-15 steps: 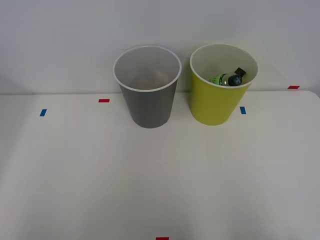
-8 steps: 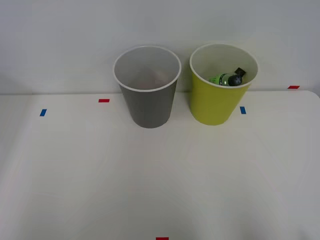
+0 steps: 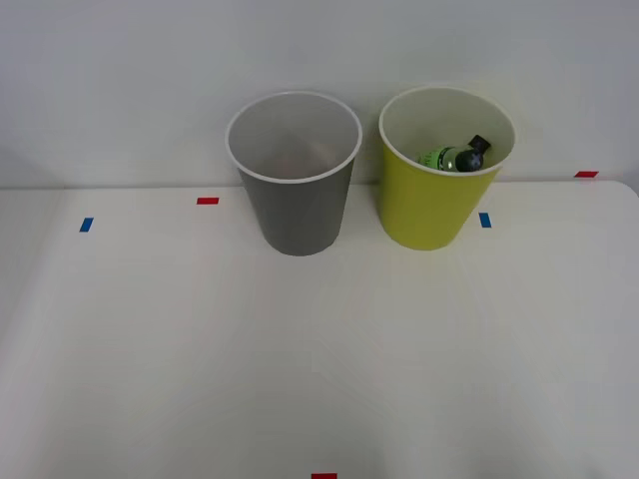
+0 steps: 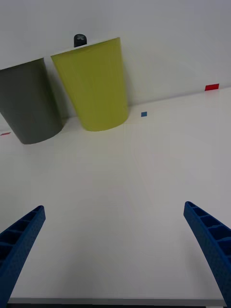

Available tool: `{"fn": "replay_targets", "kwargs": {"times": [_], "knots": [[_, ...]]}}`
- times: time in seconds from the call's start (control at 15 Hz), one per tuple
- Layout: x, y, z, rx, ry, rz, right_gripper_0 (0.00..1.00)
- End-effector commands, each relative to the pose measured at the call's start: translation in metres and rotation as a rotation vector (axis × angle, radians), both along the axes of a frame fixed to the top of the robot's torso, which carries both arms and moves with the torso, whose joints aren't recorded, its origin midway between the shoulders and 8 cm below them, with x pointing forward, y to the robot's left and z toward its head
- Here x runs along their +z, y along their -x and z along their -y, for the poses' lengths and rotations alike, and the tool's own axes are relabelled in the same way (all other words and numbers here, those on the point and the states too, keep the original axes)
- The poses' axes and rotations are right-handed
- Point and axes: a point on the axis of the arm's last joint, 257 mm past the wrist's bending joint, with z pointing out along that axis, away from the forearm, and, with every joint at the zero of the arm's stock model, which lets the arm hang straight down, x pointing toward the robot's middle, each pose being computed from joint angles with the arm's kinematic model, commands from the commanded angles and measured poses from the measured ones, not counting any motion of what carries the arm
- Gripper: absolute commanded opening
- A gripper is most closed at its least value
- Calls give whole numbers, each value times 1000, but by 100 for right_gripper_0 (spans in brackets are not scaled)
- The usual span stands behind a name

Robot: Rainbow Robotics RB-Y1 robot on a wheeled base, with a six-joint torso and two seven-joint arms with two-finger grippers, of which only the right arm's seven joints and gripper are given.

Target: Put cans in the gray bin, plastic bottles in the light green bin

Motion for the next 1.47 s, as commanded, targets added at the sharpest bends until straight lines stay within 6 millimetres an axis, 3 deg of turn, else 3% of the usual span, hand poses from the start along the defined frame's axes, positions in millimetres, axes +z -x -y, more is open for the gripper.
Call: {"fn": "replay_targets", "kwargs": {"times": [0.07, 1.47], "knots": [[1, 1, -6, -8, 1, 12, 100], [4, 3, -4, -2, 25, 21, 100]]}}
